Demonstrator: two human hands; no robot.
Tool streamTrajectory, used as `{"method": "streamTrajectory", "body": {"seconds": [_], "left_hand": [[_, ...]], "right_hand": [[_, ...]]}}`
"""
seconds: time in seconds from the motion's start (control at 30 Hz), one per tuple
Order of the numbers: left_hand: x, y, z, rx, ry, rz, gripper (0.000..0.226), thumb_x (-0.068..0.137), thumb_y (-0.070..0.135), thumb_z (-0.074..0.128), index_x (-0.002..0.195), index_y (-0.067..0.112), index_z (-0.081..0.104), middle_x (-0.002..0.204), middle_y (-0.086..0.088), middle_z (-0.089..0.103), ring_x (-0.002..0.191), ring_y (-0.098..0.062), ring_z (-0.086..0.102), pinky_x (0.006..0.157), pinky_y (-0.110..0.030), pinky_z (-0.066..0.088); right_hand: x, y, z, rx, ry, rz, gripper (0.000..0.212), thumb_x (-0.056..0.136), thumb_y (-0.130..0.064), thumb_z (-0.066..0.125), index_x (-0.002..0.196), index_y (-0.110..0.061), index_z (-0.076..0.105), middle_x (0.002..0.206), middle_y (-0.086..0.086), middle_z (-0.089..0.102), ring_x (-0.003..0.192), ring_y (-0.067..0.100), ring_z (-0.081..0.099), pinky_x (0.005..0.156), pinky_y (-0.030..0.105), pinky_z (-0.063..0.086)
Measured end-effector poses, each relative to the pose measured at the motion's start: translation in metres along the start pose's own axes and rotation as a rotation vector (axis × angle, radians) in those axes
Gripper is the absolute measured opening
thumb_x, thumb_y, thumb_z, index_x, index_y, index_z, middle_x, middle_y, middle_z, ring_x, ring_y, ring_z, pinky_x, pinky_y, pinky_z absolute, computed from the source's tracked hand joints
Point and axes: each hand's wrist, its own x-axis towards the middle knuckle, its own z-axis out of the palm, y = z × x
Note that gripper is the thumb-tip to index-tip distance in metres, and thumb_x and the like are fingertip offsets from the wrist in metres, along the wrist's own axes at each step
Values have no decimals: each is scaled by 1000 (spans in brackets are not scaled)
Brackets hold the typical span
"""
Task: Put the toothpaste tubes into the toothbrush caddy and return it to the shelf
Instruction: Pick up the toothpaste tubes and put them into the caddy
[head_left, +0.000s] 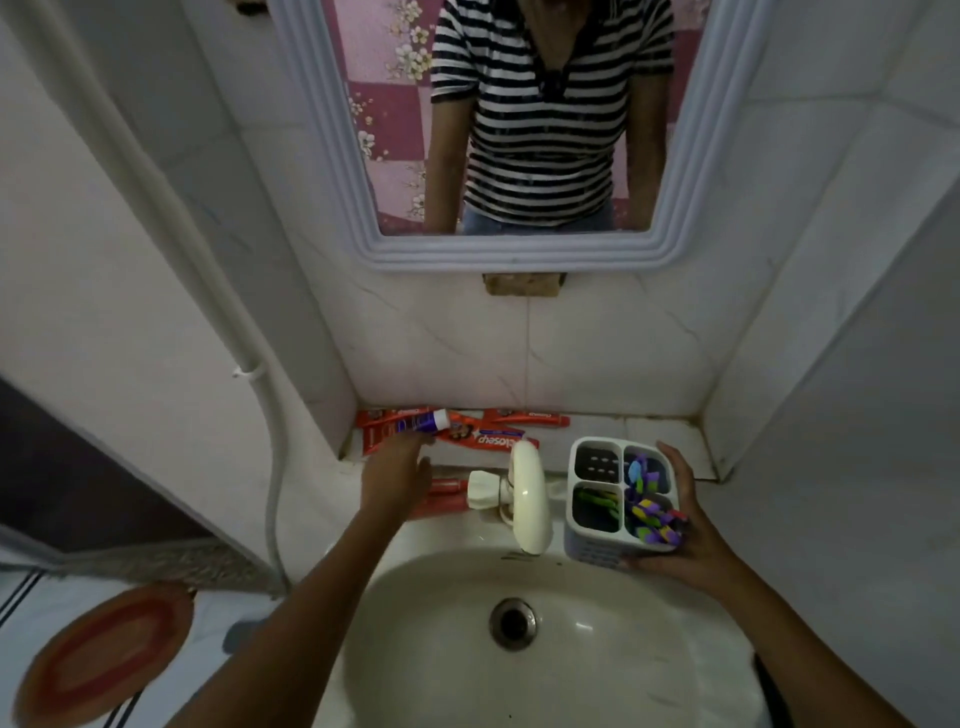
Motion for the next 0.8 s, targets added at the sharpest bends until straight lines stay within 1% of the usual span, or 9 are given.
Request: {"method": "streamTrajectory", "body": {"seconds": [0.1, 0.17, 0.2, 0.33, 0.47, 0.53, 0.6, 0.7, 0.8], "left_hand": [[43, -15, 1, 312, -33, 75, 31, 78, 8, 67, 109, 15, 68, 99, -9, 72, 87, -29, 68, 72, -39, 57], [68, -29, 5, 491, -118, 82, 28, 69, 14, 75, 96, 17, 71, 85, -7, 69, 74, -29, 66, 64, -39, 56], [79, -36, 9, 558, -151, 92, 29, 66, 19, 78, 95, 18, 71, 84, -5, 69, 75, -28, 65, 65, -39, 56], [101, -34, 10, 638, -279, 203, 41, 85, 36, 62, 122, 20, 57, 118, -5, 64, 106, -28, 62, 85, -39, 48], [111, -33, 10, 678, -336, 300, 49, 84, 38, 64, 129, 22, 51, 127, -6, 61, 117, -27, 57, 96, -42, 42], [113, -36, 9, 669, -386, 347, 55, 82, 38, 67, 132, 24, 49, 128, -5, 60, 118, -26, 56, 99, -42, 40], [112, -34, 3, 591, -392, 342, 51, 81, 41, 67, 126, 24, 51, 123, -4, 64, 111, -24, 60, 99, -40, 41], [108, -12, -20, 284, -314, 236, 41, 81, 40, 69, 112, 19, 51, 108, -7, 65, 93, -27, 62, 84, -38, 48], [103, 37, -56, 41, -215, 213, 40, 82, 30, 71, 113, 21, 48, 99, 1, 57, 85, -21, 58, 72, -34, 47]], "right_hand": [[1, 1, 2, 23, -7, 5, 134, 50, 40, 72, 151, -19, 7, 140, -2, 42, 111, -9, 61, 78, 14, 56], [2, 4, 1, 42, 1, 28, 134, 51, 40, 72, 151, -20, 6, 141, -4, 41, 111, -8, 61, 77, 14, 56], [2, 3, 1, 36, -8, 27, 135, 51, 38, 74, 151, -20, 6, 143, -4, 39, 114, -8, 59, 78, 14, 55], [2, 11, -6, -90, -16, 24, 140, 50, 22, 87, 151, -27, 4, 149, -8, 35, 125, -5, 52, 92, 18, 53], [0, 12, -7, -147, 2, 43, 141, 50, 10, 93, 150, -39, 6, 151, -13, 35, 133, 5, 48, 102, 35, 51], [0, 12, -6, -128, 11, 59, 140, 51, 13, 92, 149, -40, 8, 150, -12, 35, 131, 5, 51, 101, 38, 53], [0, 11, -5, -121, 10, 54, 138, 52, 17, 89, 149, -37, 7, 151, -9, 35, 128, 2, 52, 97, 27, 54], [-1, 10, -6, -80, 8, 65, 138, 54, 22, 86, 152, -28, 3, 150, -5, 36, 127, 2, 54, 91, 21, 54], [-2, 9, -6, -69, 0, 67, 137, 56, 20, 86, 152, -26, 0, 149, -7, 37, 130, 8, 52, 93, 23, 53]]}}
